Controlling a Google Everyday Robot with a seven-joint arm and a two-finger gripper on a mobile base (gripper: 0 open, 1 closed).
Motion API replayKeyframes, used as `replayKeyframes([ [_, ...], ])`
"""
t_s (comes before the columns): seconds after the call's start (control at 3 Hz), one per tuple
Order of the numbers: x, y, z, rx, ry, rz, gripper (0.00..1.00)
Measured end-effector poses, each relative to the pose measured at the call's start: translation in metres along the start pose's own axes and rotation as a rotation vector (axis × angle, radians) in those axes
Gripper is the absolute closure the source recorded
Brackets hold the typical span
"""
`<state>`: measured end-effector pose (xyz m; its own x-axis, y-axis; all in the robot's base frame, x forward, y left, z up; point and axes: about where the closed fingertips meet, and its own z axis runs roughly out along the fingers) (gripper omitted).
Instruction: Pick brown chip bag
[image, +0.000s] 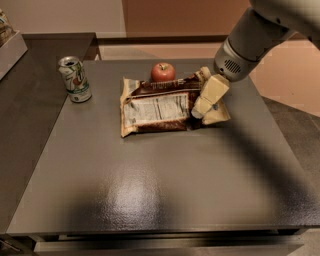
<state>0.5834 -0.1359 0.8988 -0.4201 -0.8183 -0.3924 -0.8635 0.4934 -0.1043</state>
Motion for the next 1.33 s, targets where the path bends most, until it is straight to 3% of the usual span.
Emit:
replayKeyframes([
  [0.33,-0.005,0.004,0.025,-0.055,-0.005,0.024,0.00],
  [0.67,-0.009,0.007,0.036,-0.075,-0.012,0.032,0.00],
  [1.0,-0.011,0.009,0.040,-0.066,-0.027,0.023,0.17],
  [1.33,-0.011,0.010,0.040,-0.058,-0.040,0.018,0.41],
])
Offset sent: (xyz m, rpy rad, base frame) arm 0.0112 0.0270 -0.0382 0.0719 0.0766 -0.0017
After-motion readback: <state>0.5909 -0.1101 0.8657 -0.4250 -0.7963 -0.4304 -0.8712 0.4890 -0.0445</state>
